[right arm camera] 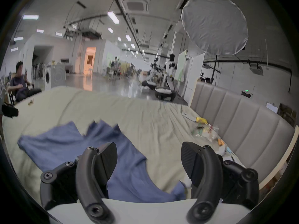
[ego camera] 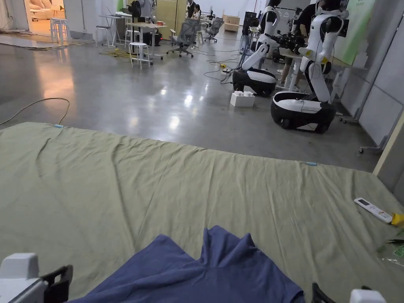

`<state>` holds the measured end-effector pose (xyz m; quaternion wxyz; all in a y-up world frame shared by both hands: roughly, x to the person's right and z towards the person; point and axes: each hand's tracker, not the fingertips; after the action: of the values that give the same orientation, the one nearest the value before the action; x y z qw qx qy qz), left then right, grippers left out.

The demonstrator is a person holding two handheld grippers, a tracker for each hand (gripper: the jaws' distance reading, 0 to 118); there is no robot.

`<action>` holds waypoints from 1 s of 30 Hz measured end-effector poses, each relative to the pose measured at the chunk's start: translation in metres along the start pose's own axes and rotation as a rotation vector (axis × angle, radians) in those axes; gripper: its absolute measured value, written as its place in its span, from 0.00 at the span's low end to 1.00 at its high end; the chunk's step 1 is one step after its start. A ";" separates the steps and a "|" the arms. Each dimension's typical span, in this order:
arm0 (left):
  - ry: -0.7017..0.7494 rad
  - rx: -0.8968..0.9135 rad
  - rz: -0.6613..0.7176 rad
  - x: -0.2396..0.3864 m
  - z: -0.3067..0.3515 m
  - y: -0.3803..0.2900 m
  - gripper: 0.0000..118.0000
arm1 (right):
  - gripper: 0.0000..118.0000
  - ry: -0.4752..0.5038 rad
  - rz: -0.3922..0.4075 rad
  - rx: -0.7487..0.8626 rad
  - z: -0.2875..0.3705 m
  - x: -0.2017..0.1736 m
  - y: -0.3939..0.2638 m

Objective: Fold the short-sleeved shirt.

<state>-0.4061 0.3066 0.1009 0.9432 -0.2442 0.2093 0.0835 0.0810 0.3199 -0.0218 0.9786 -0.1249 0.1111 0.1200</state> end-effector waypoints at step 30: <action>-0.033 0.128 -0.086 0.021 0.014 -0.003 0.04 | 0.02 0.022 -0.092 0.153 -0.011 -0.066 0.034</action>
<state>-0.3819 0.3122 0.1042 0.9629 -0.1910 0.1879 0.0335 0.0077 0.3352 -0.0230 0.9885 -0.0559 0.1249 0.0649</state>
